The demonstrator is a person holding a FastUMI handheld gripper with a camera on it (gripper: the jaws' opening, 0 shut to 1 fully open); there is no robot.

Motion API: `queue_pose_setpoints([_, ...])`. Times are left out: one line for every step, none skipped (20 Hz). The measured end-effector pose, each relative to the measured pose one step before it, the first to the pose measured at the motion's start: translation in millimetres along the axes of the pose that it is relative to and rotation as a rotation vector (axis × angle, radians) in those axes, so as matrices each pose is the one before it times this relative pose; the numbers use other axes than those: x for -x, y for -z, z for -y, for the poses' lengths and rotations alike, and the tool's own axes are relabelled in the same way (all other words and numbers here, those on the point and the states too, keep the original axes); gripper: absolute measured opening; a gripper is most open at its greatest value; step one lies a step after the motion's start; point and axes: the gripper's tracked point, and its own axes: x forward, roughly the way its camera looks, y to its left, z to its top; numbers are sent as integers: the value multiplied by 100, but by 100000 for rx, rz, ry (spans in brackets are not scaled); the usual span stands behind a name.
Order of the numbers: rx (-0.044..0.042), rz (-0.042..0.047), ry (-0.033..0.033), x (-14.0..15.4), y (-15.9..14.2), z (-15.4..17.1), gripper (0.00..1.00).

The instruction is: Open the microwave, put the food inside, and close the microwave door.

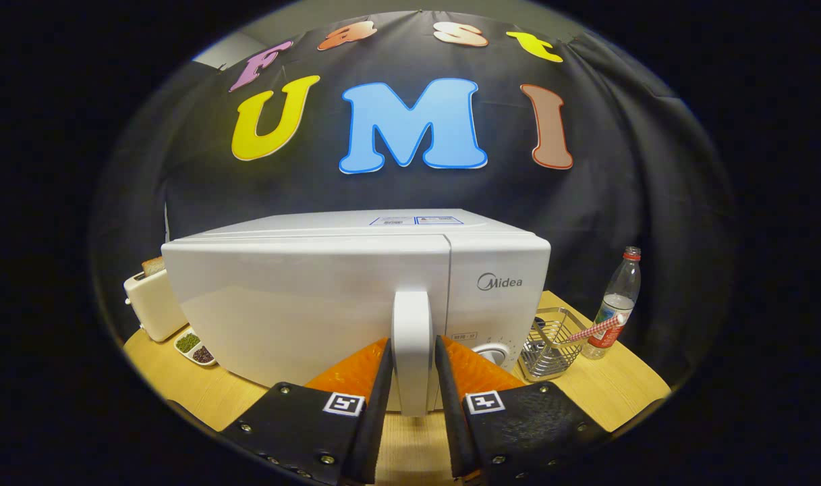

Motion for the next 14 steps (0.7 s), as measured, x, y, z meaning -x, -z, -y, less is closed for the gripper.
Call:
queue_pose_setpoints([-1187,938,1124,-133,-234,-317,25])
queue_pose_setpoints([431,-1747,-124,-163,152,219,25])
queue_pose_setpoints([157,-76,1349,157,-343,-140,20])
queue_pose_setpoints([2064,-1416,471,-176,342,139,15])
queue_pose_setpoints([-383,-677,308,323,-95,0,15])
queue_pose_setpoints([-922,-222,-785,20,9,34,8])
queue_pose_setpoints([-390,-1340,-826,160,10,-65,8])
queue_pose_setpoints([245,-1263,-295,278,249,-63,9])
queue_pose_setpoints([2229,-852,342,1064,517,-212,8])
queue_pose_setpoints([4376,1767,124,1178,370,-334,8])
queue_pose_setpoints([2364,2243,296,1231,60,-308,8])
queue_pose_setpoints([280,-484,-540,1057,362,-162,8])
queue_pose_setpoints([-1711,-744,-481,423,299,-48,8])
queue_pose_setpoints([-2210,-1216,-294,460,236,-108,8])
